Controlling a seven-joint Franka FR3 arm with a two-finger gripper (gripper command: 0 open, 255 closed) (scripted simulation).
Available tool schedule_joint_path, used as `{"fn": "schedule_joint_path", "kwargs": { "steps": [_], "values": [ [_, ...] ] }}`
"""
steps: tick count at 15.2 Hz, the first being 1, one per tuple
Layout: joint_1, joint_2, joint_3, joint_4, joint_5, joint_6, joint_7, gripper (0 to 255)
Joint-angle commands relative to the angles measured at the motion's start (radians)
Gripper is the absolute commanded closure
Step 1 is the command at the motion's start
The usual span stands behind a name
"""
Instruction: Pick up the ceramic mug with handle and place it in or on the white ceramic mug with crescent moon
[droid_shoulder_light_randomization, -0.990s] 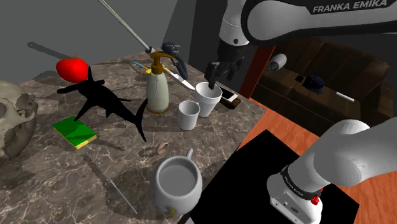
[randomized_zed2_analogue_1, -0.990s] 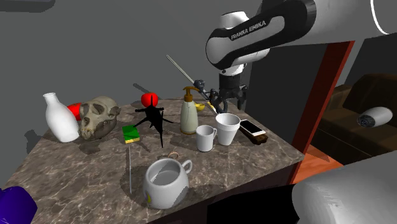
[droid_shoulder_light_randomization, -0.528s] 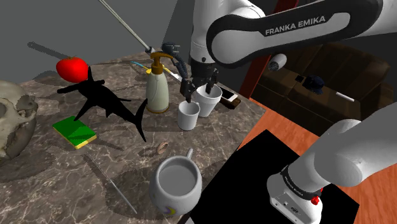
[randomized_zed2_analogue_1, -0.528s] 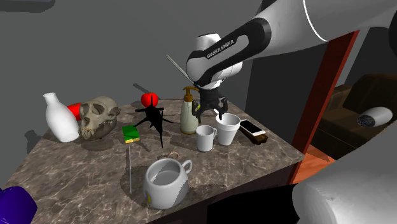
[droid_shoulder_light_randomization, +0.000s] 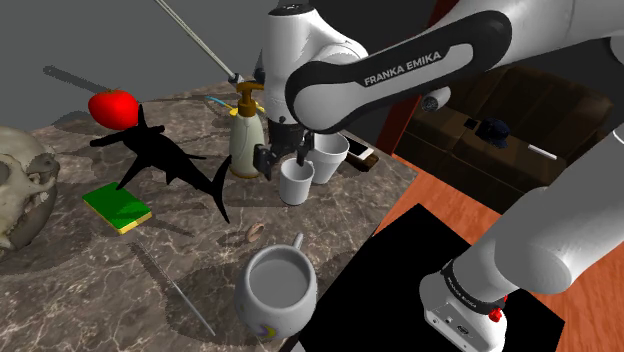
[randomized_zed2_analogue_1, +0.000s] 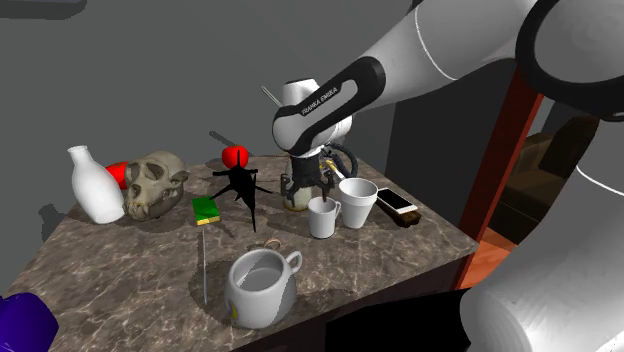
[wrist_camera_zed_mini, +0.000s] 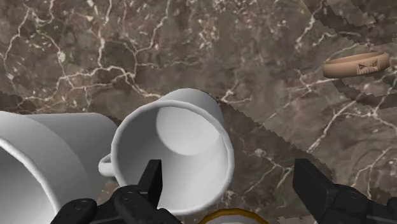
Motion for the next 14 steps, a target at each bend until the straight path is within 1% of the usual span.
{"fn": "schedule_joint_path", "kwargs": {
  "steps": [1, 5, 13, 14],
  "values": [
    [0.001, 0.019, 0.001, -0.014, -0.010, 0.031, 0.010, 0],
    [0.000, 0.053, 0.000, -0.044, -0.033, 0.090, 0.026, 0],
    [0.000, 0.053, 0.000, -0.044, -0.033, 0.090, 0.026, 0],
    [0.000, 0.053, 0.000, -0.044, -0.033, 0.090, 0.026, 255]
  ]
}}
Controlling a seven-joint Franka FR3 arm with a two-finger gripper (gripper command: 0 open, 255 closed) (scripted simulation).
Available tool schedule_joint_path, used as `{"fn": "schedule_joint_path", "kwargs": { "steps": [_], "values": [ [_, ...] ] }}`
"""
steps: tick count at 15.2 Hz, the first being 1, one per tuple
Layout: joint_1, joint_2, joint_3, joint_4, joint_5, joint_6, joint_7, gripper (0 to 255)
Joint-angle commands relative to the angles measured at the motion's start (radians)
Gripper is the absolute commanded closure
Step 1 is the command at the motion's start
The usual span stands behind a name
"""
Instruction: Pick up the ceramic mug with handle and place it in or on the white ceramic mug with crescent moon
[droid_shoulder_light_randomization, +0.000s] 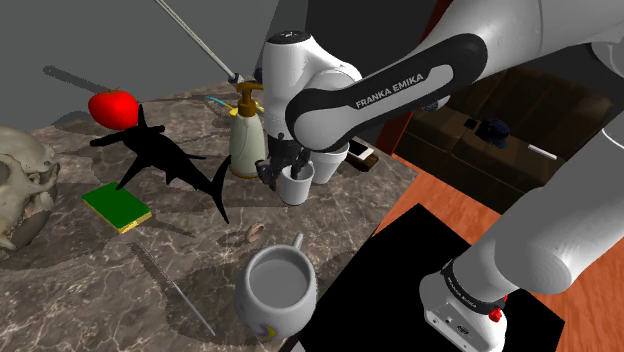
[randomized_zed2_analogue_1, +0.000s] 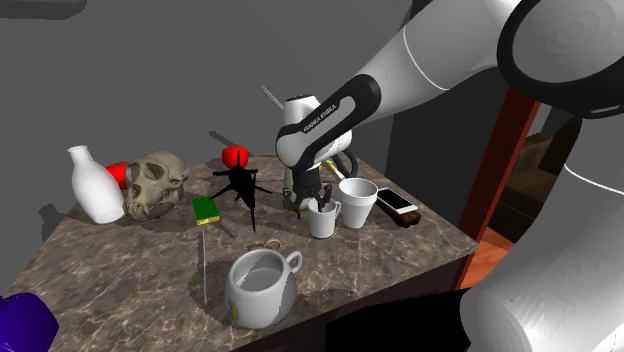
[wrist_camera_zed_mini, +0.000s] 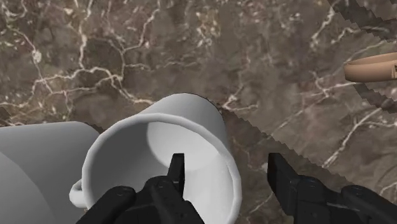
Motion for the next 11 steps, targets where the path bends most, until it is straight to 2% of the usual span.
{"fn": "schedule_joint_path", "kwargs": {
  "steps": [1, 9, 11],
  "values": [
    [0.000, 0.000, 0.000, 0.000, 0.000, 0.000, 0.000, 255],
    [0.000, 0.000, 0.000, 0.000, 0.000, 0.000, 0.000, 255],
    [-0.001, -0.017, 0.000, 0.011, 0.011, -0.026, -0.009, 255]
  ]
}}
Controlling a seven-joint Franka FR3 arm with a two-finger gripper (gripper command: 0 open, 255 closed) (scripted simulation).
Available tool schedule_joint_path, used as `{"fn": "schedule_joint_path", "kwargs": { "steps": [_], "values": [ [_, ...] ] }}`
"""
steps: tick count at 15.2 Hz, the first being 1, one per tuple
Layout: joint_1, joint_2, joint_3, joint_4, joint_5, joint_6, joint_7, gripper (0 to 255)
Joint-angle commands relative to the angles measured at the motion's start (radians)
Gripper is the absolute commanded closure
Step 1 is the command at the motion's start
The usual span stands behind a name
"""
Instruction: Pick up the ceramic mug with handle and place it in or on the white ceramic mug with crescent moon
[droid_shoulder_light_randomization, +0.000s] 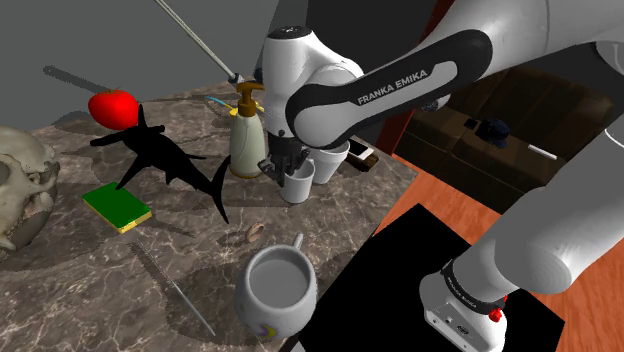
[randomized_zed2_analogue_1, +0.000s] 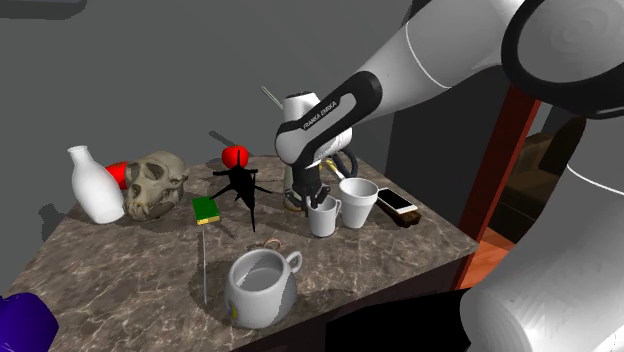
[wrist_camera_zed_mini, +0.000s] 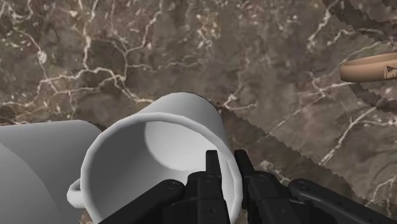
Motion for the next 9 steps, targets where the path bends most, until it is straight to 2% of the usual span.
{"fn": "schedule_joint_path", "kwargs": {
  "steps": [1, 9],
  "values": [
    [-0.001, -0.012, 0.000, 0.012, 0.008, -0.022, -0.007, 255],
    [-0.002, -0.068, -0.003, 0.066, 0.041, -0.126, -0.035, 255]
  ]
}}
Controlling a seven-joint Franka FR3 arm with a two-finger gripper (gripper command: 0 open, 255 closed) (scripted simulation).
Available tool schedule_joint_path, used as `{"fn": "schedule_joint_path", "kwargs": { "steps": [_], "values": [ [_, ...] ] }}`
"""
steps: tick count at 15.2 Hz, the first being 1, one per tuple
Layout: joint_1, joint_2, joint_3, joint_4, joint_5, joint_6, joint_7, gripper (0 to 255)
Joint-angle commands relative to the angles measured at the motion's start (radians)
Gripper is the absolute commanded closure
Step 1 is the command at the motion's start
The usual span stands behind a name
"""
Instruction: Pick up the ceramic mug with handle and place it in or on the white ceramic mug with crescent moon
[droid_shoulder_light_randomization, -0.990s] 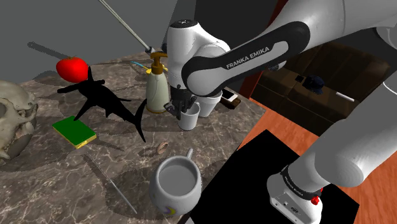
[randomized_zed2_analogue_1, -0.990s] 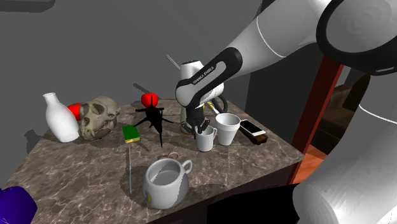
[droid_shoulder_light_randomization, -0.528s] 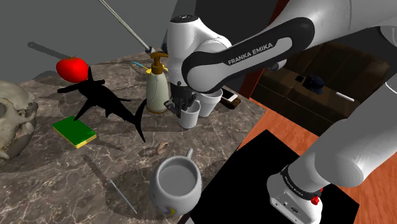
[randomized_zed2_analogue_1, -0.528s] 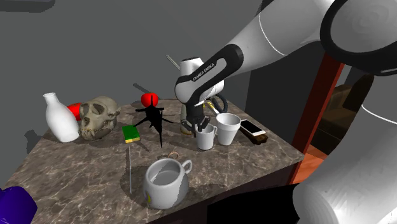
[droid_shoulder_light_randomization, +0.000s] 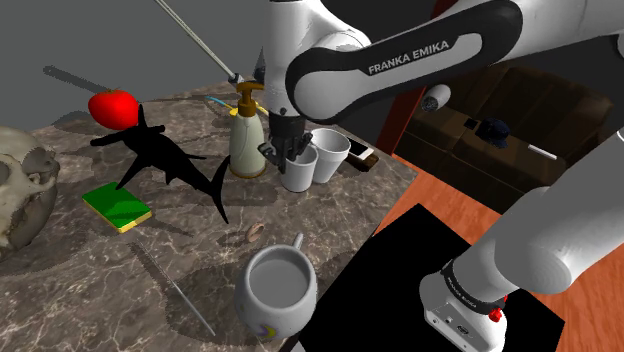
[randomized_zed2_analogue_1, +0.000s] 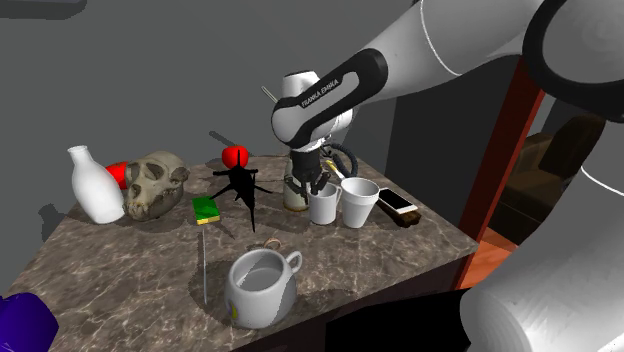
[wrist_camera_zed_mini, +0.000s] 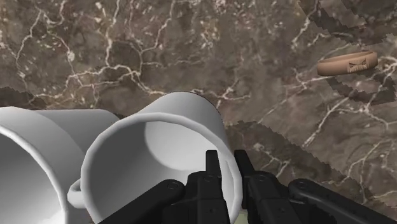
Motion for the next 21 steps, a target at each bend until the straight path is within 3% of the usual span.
{"fn": "schedule_joint_path", "kwargs": {
  "steps": [1, 21],
  "values": [
    [0.000, -0.014, 0.000, 0.013, 0.008, -0.026, -0.006, 255],
    [-0.003, -0.086, -0.013, 0.215, 0.041, -0.291, -0.043, 255]
  ]
}}
